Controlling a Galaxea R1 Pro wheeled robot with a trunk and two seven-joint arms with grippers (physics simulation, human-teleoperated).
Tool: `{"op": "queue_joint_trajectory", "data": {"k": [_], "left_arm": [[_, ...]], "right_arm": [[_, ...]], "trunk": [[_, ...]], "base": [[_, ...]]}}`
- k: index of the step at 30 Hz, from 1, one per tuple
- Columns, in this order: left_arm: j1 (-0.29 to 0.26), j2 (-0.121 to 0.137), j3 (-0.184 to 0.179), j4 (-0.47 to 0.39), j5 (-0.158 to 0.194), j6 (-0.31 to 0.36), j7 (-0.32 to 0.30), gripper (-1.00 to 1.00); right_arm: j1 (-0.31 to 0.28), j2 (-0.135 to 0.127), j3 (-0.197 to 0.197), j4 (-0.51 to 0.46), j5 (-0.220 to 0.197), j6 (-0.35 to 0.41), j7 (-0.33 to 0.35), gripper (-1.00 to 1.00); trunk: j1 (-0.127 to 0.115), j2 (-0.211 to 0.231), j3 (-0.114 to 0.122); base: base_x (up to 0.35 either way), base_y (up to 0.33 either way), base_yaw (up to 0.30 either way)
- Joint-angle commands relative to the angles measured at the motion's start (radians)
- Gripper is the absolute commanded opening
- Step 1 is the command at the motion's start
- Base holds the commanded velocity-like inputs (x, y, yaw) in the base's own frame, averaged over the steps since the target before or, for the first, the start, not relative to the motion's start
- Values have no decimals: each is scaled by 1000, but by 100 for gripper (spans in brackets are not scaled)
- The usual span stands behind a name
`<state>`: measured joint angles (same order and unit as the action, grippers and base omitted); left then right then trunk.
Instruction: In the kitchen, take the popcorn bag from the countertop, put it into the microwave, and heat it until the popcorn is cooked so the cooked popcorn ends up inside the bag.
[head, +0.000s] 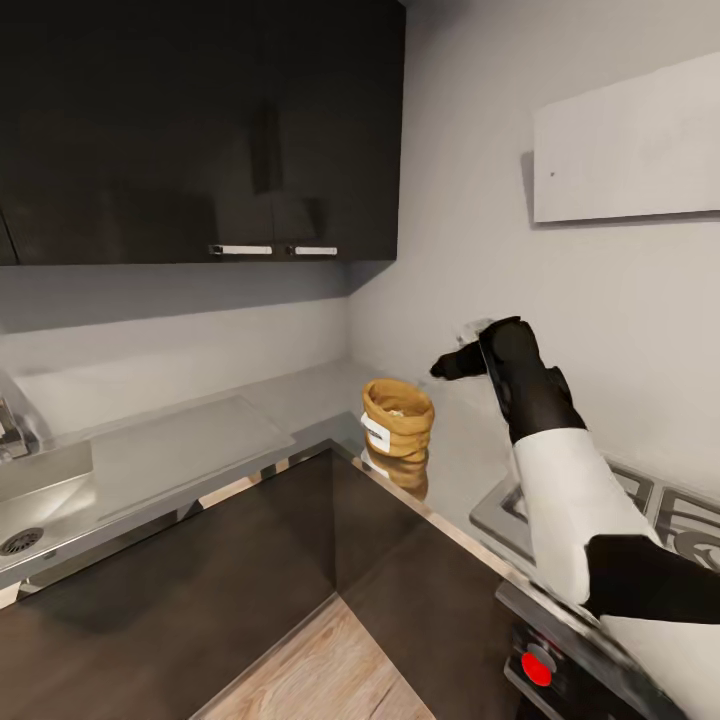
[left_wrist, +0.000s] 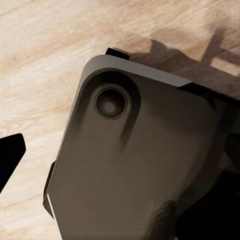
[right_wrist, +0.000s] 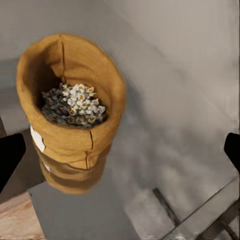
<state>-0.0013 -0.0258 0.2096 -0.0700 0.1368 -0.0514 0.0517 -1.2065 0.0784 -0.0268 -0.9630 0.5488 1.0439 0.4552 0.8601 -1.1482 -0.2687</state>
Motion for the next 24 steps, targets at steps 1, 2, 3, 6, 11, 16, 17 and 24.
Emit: {"op": "queue_joint_trajectory", "data": {"k": [1,2,3,6,11,16,17,24], "left_arm": [[0,0,-3,-1,10,-2,2,100],[0,0,-3,-1,10,-2,2,100],[0,0,-3,-1,10,-2,2,100],[0,0,-3,-2,10,-2,2,100],[0,0,-3,-2,10,-2,2,100],[0,0,-3,-2,10,-2,2,100],[0,0,-3,-2,10,-2,2,100],[0,-1,-1,-2,10,-2,2,100]], "right_arm": [[-34,-14,-5,49,5,3,3,100],[-74,-30,-12,106,5,3,-4,100],[-94,-39,-19,129,6,3,-7,100],[-127,-63,-63,148,7,3,-19,100],[-128,-61,-115,168,6,3,-21,100],[-131,-61,-121,210,6,3,-21,100],[-131,-61,-122,228,6,3,-21,100],[-131,-60,-122,253,6,3,-20,100]], "trunk": [[0,-1,-1],[0,-1,-1],[0,-1,-1],[0,-1,-1],[0,-1,-1],[0,-1,-1],[0,-1,-1],[0,-1,-1]], "base": [[0,0,0],[0,0,0],[0,0,0],[0,0,0],[0,0,0],[0,0,0],[0,0,0],[0,0,0]]}}
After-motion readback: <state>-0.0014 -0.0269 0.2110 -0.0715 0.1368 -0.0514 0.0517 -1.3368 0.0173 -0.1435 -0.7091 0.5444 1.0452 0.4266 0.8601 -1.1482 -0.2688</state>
